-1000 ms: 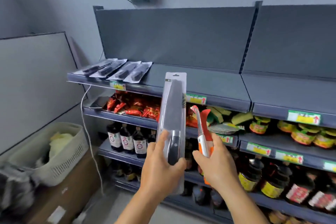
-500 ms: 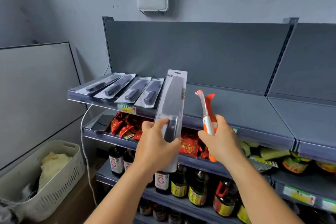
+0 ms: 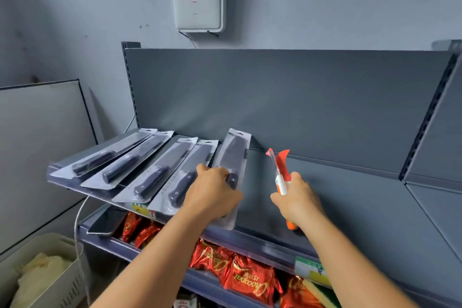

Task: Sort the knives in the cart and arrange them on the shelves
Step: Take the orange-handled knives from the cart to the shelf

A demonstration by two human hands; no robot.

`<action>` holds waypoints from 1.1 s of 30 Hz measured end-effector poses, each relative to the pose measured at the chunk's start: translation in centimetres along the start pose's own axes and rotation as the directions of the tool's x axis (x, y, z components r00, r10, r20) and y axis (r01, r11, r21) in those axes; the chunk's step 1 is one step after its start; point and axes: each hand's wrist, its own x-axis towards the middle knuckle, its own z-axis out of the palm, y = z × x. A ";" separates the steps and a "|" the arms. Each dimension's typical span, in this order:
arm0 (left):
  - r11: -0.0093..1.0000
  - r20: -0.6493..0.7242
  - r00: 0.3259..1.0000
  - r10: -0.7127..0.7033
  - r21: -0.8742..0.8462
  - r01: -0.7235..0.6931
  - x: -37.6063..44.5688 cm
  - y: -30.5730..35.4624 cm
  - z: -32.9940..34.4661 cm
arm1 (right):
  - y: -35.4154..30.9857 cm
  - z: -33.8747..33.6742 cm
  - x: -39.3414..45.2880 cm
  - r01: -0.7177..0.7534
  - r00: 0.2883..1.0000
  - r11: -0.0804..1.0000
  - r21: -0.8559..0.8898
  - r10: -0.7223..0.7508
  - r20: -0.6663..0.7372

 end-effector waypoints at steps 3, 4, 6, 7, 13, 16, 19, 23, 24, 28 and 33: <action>0.998 0.049 0.998 -0.031 0.050 0.028 1.3 -0.1 0.4 | -0.1 1.0 1.9 -0.019 1.000 0.998 -0.054 0.019 0.000; 0.997 0.062 0.997 -0.037 0.073 0.032 1.6 -0.3 0.6 | -0.2 1.3 2.3 -0.018 1.000 0.998 -0.067 0.018 0.001; 0.987 0.089 0.995 -0.045 0.159 0.031 1.9 -0.8 0.9 | -0.2 1.8 2.9 -0.007 1.000 0.995 -0.102 0.007 0.004; 0.977 0.107 0.993 -0.048 0.213 0.024 2.0 -1.0 1.0 | -0.3 2.1 3.1 -0.003 1.000 0.991 -0.130 0.004 0.008; 0.940 0.161 0.985 0.063 0.322 -0.112 2.0 -1.4 1.5 | -0.1 2.8 2.8 -0.039 0.996 0.959 -0.280 0.059 0.063; 0.940 0.205 0.973 0.111 0.296 -0.170 2.2 -1.7 1.6 | -0.1 2.8 2.5 -0.055 0.994 0.951 -0.304 0.082 0.074; 0.934 0.197 0.973 0.121 0.309 -0.179 2.0 -1.8 1.2 | -0.3 2.7 2.1 -0.072 0.993 0.952 -0.298 0.097 0.069; 0.920 0.159 0.967 0.199 0.310 -0.240 1.3 -1.5 0.3 | -0.8 2.2 1.2 -0.063 0.997 0.954 -0.293 0.071 0.016; 0.911 0.143 0.960 0.240 0.310 -0.273 1.0 -1.3 0.2 | -0.8 2.0 0.8 -0.050 0.999 0.955 -0.293 0.051 -0.004; 0.871 0.094 0.910 0.404 0.264 -0.414 -1.2 -0.2 0.3 | -0.4 0.5 -2.4 0.030 0.995 0.963 -0.269 -0.054 -0.081; 0.807 0.044 0.816 0.576 0.129 -0.577 -5.7 0.8 1.6 | 1.5 -0.9 -9.1 0.057 0.968 0.972 -0.227 -0.109 -0.225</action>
